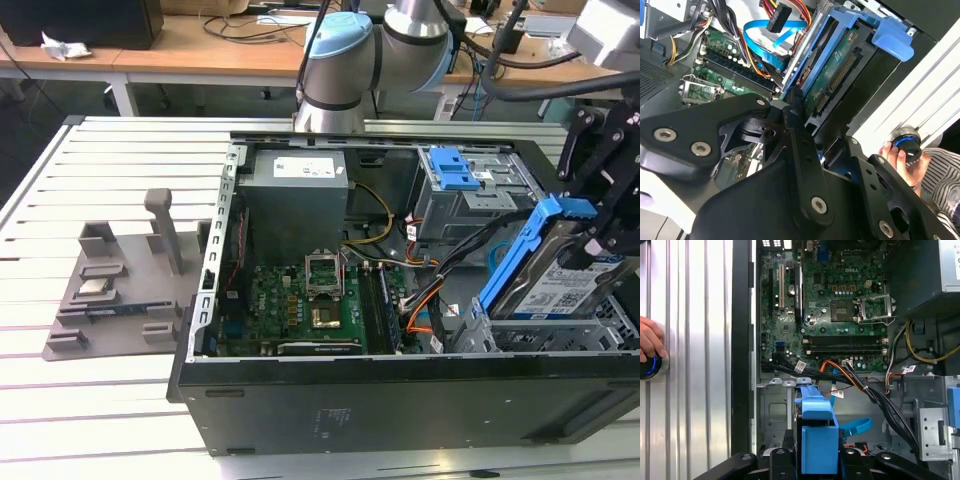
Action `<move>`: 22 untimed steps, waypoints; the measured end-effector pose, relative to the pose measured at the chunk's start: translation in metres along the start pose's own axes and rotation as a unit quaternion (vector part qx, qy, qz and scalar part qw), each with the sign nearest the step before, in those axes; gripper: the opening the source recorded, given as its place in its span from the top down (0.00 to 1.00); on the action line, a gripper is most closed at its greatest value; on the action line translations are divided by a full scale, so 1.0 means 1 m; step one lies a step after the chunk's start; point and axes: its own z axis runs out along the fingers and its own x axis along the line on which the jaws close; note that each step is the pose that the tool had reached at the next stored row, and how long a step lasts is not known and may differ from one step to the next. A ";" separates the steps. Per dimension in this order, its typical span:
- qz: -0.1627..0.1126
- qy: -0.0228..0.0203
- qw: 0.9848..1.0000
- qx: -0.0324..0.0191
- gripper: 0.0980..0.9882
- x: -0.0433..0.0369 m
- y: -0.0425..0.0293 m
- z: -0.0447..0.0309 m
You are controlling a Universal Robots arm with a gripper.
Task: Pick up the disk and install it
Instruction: 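Insert the disk into the insertion slot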
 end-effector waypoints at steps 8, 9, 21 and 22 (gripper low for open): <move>0.000 0.000 1.000 0.000 0.70 -0.0002 -0.0017 0.0180; 0.000 0.000 1.000 0.000 0.70 -0.0002 -0.0018 0.0197; 0.000 0.000 1.000 0.000 0.63 -0.0002 -0.0019 0.0206; 0.000 0.000 1.000 0.000 0.70 -0.0002 -0.0019 0.0206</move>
